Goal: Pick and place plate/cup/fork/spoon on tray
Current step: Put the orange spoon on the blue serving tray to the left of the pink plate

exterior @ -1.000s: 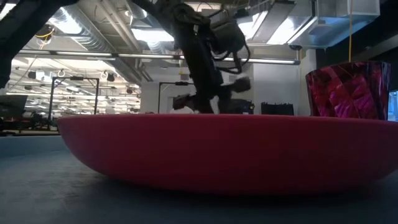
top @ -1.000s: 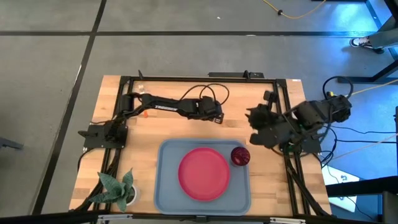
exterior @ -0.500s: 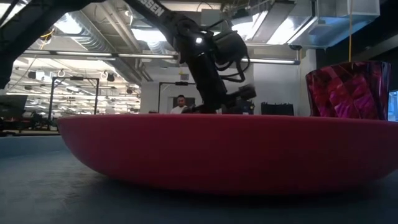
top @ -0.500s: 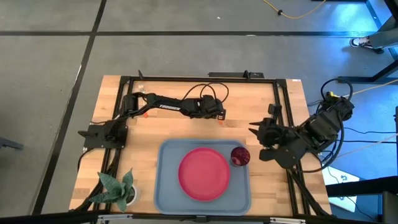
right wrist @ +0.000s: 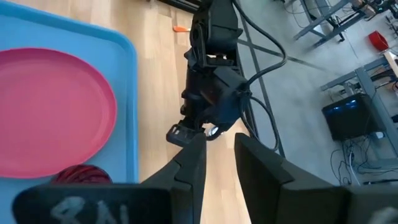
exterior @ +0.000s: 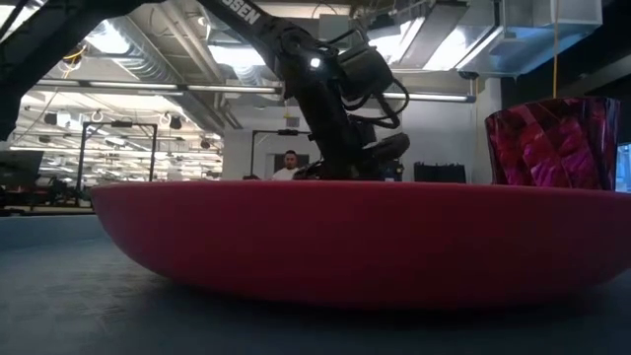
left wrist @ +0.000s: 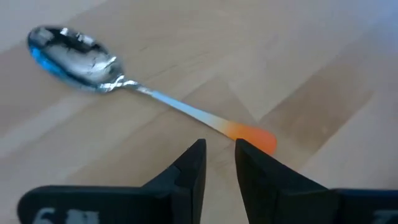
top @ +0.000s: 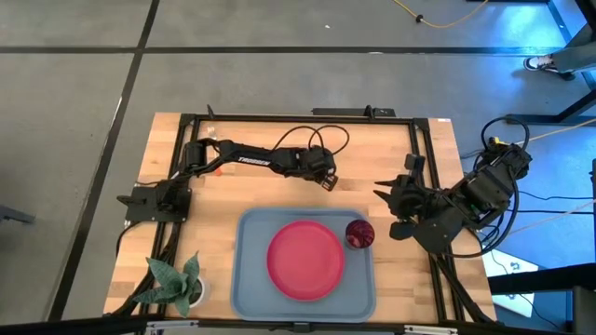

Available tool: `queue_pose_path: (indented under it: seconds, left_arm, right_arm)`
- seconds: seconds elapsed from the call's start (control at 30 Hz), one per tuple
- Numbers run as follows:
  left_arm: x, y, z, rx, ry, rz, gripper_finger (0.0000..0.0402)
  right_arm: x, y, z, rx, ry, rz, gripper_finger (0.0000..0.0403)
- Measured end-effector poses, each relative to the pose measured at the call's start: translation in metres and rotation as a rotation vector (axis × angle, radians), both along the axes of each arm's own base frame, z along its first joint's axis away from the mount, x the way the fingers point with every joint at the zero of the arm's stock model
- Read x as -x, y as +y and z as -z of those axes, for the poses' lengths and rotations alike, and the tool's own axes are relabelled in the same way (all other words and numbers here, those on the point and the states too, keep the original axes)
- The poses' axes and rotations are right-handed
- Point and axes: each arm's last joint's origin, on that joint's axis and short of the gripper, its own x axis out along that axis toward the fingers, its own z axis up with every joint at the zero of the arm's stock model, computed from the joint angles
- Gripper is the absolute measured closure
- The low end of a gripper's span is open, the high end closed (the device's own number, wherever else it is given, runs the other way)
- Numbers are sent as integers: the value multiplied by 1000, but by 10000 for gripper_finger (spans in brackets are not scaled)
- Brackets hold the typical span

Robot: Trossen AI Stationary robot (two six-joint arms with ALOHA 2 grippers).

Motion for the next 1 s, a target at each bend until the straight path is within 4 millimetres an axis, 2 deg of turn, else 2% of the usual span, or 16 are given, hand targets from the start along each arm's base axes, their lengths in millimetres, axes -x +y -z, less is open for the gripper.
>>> queue_pose_path:
  seconds: [0.17,0.4,0.57,0.67,0.8,0.9,1.0]
  left_arm:
    - [0,-1,-1,-31,30,129,323]
    - [3,4,-3,-51,89,471,323]
    - [7,11,-27,-113,246,668,323]
    - [7,13,-49,-231,348,775,323]
    - [4,18,-70,-384,389,956,323]
    - [0,24,-79,-502,391,1063,323]
    - [2,30,-78,-552,422,1138,323]
  right_arm:
    - [0,0,0,-65,-42,55,313]
    - [0,-1,-1,-211,-161,197,313]
    - [3,-2,-2,-274,-192,237,313]
    - [6,-6,-5,-297,-204,242,313]
    - [15,-12,-11,-317,-229,243,313]
    - [22,-18,-16,-336,-248,242,313]
    - [29,-24,-21,-343,-275,243,313]
